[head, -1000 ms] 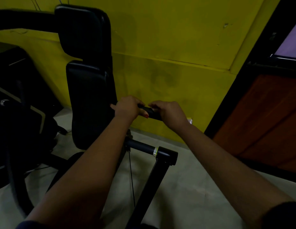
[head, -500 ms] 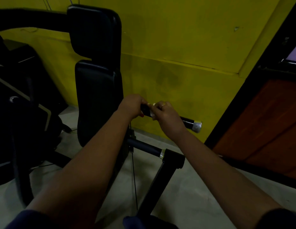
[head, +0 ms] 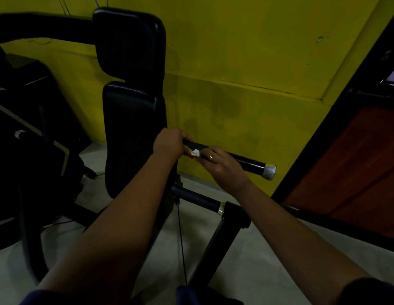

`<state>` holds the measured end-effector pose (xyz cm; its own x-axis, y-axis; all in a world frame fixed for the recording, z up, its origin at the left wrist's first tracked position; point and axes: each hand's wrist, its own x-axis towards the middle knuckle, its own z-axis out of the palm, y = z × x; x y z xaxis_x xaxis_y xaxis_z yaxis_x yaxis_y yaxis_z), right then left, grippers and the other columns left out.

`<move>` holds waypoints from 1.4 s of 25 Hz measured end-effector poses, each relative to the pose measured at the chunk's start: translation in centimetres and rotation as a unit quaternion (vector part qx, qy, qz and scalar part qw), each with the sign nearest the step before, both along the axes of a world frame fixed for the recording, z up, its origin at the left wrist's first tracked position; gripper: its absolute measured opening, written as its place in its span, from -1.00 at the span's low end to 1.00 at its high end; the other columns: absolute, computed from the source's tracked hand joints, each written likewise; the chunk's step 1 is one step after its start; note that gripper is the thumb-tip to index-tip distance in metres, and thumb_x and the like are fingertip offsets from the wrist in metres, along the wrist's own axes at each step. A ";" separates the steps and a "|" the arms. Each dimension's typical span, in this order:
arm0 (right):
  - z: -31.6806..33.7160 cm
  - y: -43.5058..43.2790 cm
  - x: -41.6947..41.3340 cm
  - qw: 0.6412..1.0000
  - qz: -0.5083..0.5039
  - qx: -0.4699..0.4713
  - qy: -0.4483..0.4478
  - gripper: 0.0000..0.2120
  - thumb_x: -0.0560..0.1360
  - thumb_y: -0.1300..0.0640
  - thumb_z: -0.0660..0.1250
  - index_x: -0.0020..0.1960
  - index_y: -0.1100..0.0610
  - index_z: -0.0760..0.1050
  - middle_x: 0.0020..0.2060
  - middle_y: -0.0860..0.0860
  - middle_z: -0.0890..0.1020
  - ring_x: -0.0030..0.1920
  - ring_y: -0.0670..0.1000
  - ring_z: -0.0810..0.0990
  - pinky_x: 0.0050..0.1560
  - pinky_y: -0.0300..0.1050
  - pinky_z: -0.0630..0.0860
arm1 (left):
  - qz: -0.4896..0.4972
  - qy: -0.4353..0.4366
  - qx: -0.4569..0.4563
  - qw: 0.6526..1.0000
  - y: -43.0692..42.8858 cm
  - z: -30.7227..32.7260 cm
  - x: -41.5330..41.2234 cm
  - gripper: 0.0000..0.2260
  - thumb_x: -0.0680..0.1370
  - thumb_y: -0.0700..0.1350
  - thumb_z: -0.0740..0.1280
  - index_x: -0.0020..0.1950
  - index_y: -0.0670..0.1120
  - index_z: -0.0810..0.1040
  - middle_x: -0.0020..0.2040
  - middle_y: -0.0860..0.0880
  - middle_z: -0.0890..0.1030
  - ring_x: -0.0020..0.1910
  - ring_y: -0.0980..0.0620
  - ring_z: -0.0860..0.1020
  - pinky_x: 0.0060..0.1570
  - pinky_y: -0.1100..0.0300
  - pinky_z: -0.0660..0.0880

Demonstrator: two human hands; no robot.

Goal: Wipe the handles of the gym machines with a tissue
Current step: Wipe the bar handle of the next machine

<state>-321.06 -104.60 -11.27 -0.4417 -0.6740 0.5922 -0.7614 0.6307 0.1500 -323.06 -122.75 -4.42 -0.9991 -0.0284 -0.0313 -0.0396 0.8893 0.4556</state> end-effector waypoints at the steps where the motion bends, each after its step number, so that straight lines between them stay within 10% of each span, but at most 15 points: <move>1: -0.3 1.3 0.5 1.000 0.002 -0.007 0.022 -0.78 0.56 0.34 0.24 0.14 0.34 0.59 0.02 0.24 0.62 0.01 0.22 0.56 -0.07 0.06 0.57 | -0.005 -0.002 0.001 1.000 -0.1 -0.1 -0.1 -0.54 0.32 -0.08 0.59 0.20 -0.01 0.64 0.17 -0.09 0.63 0.17 -0.06 0.55 0.08 0.17 0.47; 5: -1.2 4.7 1.5 0.997 0.005 -0.053 0.060 -0.74 0.53 0.37 0.33 0.22 0.34 0.55 0.12 0.23 0.62 0.06 0.20 0.54 0.09 0.07 0.52 | -0.018 -0.005 0.003 1.000 0.0 -0.3 -0.1 -0.53 0.35 -0.08 0.57 0.24 -0.01 0.61 0.18 -0.09 0.62 0.18 -0.06 0.54 0.07 0.18 0.44; 10: 0.2 -0.4 -0.8 0.994 -0.054 -0.091 -0.013 -0.72 0.44 0.33 0.46 0.15 0.29 0.60 -0.03 0.15 0.65 -0.08 0.18 0.51 -0.19 0.04 0.53 | -0.025 -0.013 -0.019 0.999 0.0 0.1 0.0 -0.58 0.39 -0.14 0.55 0.24 0.00 0.62 0.17 -0.09 0.63 0.17 -0.06 0.56 0.13 0.14 0.49; 17: 0.1 4.3 2.1 0.983 -0.082 -0.156 -0.057 -0.57 0.47 0.39 0.08 0.18 0.22 0.60 0.06 0.13 0.65 -0.01 0.15 0.47 -0.12 -0.08 0.49 | -0.022 -0.011 0.003 1.000 -0.4 -0.2 -0.1 -0.54 0.38 -0.15 0.55 0.26 0.01 0.60 0.22 -0.09 0.60 0.20 -0.07 0.53 0.15 0.11 0.48; 23: 3.6 -1.8 -3.1 0.972 -0.046 -0.077 -0.217 -0.56 0.38 0.51 0.32 0.16 0.17 0.63 0.02 0.12 0.69 -0.05 0.23 0.57 -0.09 -0.10 0.46 | -0.013 -0.007 0.014 1.000 -0.7 0.1 0.3 -0.54 0.33 -0.10 0.59 0.21 -0.01 0.64 0.13 -0.11 0.64 0.14 -0.07 0.57 0.07 0.13 0.51; 35: 3.0 -1.2 -2.1 0.994 0.025 0.020 -0.109 -0.65 0.41 0.44 0.39 0.16 0.23 0.59 0.07 0.16 0.64 -0.03 0.22 0.56 -0.26 -0.01 0.55 | 0.008 0.030 0.021 0.999 -0.7 -1.4 0.6 -0.57 0.42 -0.15 0.51 0.28 0.00 0.59 0.19 -0.09 0.63 0.18 -0.06 0.57 0.10 0.18 0.45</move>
<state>-323.14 -105.77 -8.23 -0.5219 -0.7194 0.4583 -0.8086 0.5884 0.0028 -322.50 -123.44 -5.84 -0.9987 -0.0434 0.0268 -0.0245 0.8686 0.4950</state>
